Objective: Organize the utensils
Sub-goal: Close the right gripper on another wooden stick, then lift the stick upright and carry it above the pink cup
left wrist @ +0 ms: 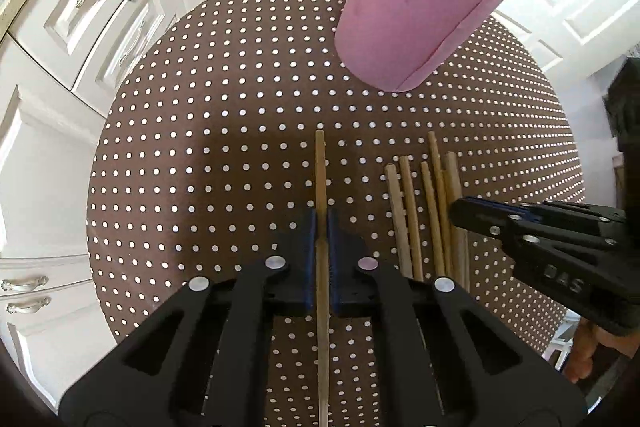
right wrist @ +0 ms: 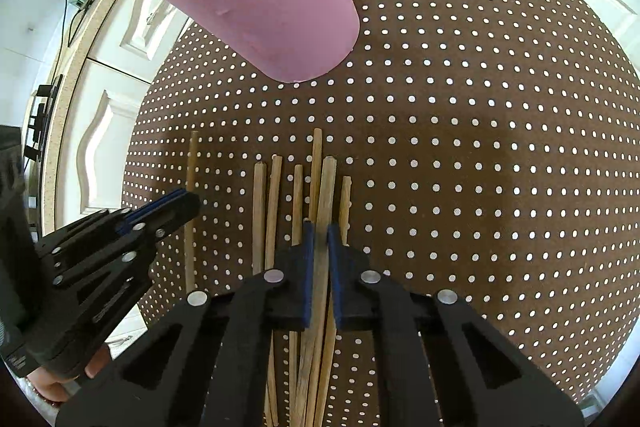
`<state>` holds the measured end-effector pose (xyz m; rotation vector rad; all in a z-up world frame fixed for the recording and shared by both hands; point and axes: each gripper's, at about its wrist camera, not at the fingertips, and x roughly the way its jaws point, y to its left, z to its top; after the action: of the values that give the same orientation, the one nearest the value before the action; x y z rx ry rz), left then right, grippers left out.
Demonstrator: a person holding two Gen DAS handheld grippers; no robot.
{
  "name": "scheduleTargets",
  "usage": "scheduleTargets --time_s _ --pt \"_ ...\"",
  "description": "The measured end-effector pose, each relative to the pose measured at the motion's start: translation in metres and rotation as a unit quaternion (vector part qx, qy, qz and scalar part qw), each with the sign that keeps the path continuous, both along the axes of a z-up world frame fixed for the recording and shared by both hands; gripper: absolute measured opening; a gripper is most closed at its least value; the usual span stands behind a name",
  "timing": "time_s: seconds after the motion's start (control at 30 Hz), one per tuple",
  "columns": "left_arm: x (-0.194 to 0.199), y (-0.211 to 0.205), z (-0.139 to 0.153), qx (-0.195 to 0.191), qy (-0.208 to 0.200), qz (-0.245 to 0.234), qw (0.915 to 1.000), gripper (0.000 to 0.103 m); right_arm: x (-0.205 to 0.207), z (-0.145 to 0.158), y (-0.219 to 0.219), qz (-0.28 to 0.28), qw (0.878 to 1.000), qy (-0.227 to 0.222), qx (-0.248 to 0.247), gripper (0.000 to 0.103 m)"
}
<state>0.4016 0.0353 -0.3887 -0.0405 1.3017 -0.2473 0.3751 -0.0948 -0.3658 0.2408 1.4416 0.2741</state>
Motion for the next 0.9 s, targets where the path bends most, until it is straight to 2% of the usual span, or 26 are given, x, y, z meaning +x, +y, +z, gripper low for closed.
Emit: scheduleTargets --time_s 0.17,0.5,0.6,0.73,0.9 --pt "-0.015 -0.008 0.018 -0.014 -0.012 -0.003 0.9998 0.006 0.005 -0.001 0.006 -0.003 1.0 -0.001 0.003 0.005" --pt "-0.017 0.007 0.06 -0.048 -0.048 0.0 0.9977 0.006 -0.015 0.026 -0.019 -0.033 0.999 -0.022 0.015 0.005" --pt "-0.019 0.008 0.069 -0.05 -0.058 -0.007 0.997 0.006 -0.022 0.028 -0.022 -0.031 0.999 -0.006 -0.015 0.005" --pt "-0.023 0.008 0.072 -0.052 -0.06 -0.014 0.9967 0.006 -0.029 0.005 -0.033 -0.038 0.997 0.05 -0.034 0.005" --pt "-0.033 0.008 0.071 -0.049 -0.056 -0.02 0.997 0.006 -0.033 -0.007 -0.039 -0.051 0.995 0.057 -0.059 0.006"
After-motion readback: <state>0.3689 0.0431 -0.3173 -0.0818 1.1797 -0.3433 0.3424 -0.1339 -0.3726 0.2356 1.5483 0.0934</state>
